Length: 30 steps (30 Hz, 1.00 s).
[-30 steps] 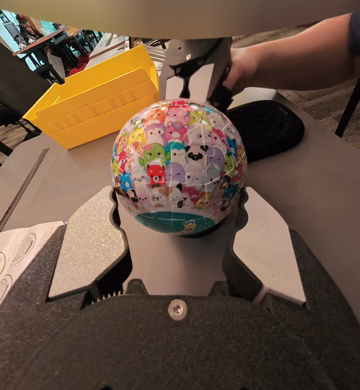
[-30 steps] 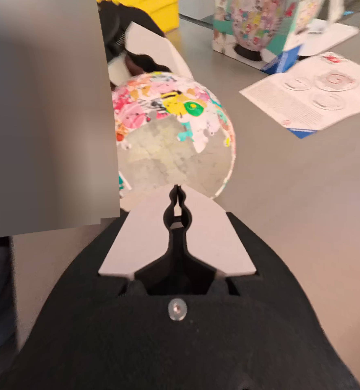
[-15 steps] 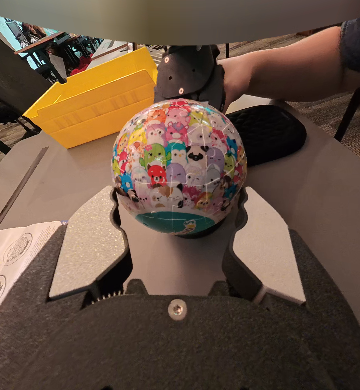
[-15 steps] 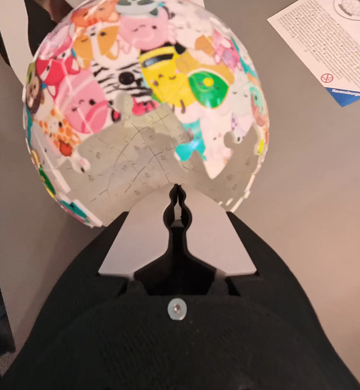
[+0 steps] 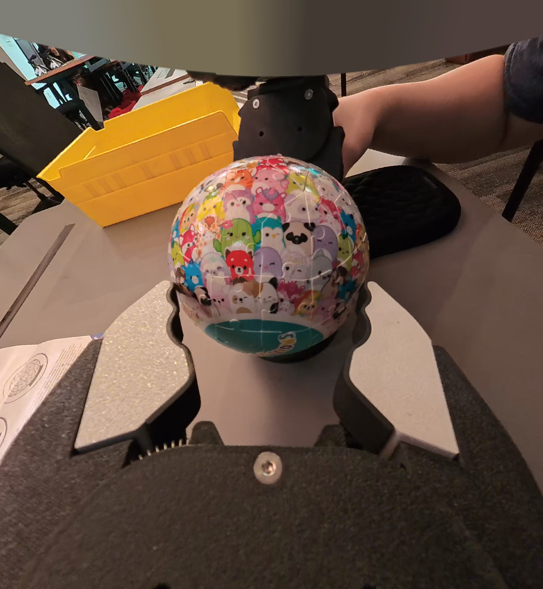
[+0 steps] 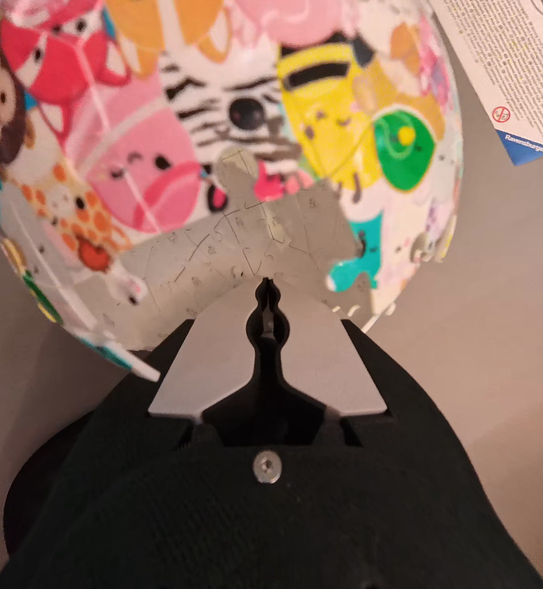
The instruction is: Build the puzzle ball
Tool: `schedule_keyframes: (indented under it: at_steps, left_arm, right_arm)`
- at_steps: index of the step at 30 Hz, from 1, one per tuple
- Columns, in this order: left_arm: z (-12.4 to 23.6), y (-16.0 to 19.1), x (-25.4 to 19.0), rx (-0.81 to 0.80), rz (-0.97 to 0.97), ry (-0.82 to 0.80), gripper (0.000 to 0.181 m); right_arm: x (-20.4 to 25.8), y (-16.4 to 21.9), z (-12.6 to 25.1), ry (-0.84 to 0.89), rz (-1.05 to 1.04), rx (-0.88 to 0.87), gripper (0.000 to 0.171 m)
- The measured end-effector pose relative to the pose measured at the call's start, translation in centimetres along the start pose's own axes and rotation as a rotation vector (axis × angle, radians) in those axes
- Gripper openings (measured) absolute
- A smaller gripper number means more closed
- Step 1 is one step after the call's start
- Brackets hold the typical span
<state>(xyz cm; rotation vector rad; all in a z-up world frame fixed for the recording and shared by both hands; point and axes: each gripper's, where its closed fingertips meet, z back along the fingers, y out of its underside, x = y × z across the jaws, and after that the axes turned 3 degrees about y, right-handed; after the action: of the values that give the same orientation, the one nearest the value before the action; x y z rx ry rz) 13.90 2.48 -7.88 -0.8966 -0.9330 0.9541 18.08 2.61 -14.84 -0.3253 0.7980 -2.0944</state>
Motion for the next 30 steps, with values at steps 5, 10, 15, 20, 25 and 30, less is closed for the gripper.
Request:
schedule_keyframes:
  at_steps: [5,10,15,20,25,30]
  left_arm:
    - [-0.1,-0.1,0.0,-0.003,0.002,0.001,0.105]
    - [-0.1,-0.1,0.0,-0.003,0.003,0.002,0.105]
    - [0.1,-0.1,0.1,-0.006,0.002,0.0,0.105]
    - [0.2,-0.1,0.1,-0.008,0.001,-0.001,0.104]
    - [0.2,-0.1,0.0,-0.012,0.001,0.008,0.104]
    - [0.3,-0.1,-0.1,-0.017,0.006,0.014,0.103]
  right_arm:
    - [0.1,0.1,-0.1,0.002,0.013,0.029,0.002]
    - [0.1,0.1,-0.1,-0.02,0.007,0.044,0.002]
    - [-0.5,-1.9,2.6,-0.048,-0.051,-0.157,0.001]
    - [-0.5,-1.5,3.8,-0.066,0.003,-0.227,0.003]
    - [1.2,-0.4,2.2,-0.083,0.216,-0.202,0.028]
    - [1.6,-0.7,2.7,-0.135,0.255,-0.24,0.035]
